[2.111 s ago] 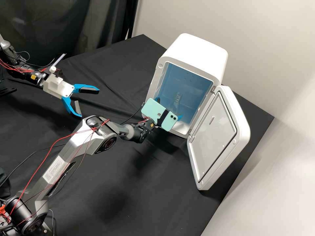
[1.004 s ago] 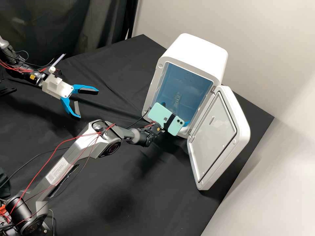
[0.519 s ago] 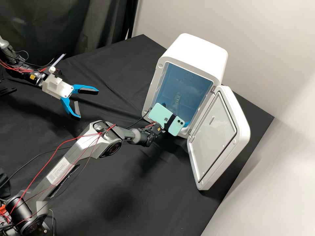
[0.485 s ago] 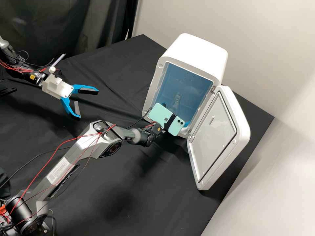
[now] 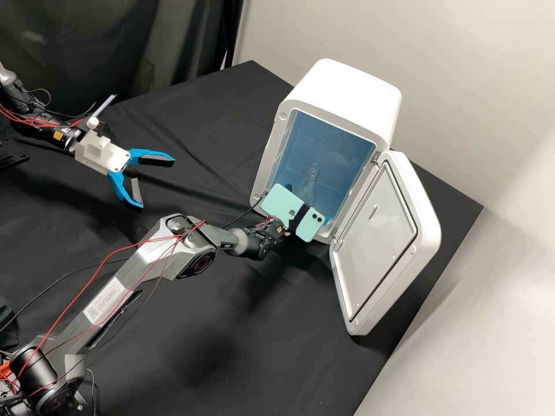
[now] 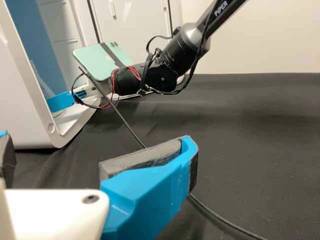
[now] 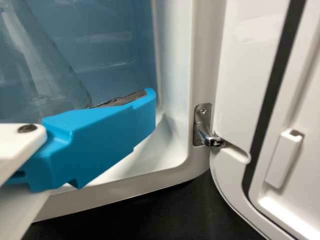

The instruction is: Take the flask out of the incubator

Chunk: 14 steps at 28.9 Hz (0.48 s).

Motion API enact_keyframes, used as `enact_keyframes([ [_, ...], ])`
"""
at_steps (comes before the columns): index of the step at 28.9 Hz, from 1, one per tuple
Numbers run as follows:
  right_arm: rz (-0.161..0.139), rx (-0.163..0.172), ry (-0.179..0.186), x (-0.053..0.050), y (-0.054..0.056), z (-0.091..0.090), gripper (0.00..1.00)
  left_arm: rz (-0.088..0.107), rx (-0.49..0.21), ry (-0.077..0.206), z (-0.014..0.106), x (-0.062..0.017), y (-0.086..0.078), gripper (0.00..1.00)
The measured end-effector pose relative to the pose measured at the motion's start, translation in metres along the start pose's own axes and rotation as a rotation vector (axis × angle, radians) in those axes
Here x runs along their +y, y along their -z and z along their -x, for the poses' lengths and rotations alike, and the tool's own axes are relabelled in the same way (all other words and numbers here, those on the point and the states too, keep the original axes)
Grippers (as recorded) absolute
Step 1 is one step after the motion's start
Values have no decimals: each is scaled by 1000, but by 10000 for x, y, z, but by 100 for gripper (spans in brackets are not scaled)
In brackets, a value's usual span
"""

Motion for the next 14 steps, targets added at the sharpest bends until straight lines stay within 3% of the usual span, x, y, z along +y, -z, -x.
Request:
enact_keyframes([
  [14,-2,1,2,-2,1,0,0,-1,0,-8,12,27,-4,100],
])
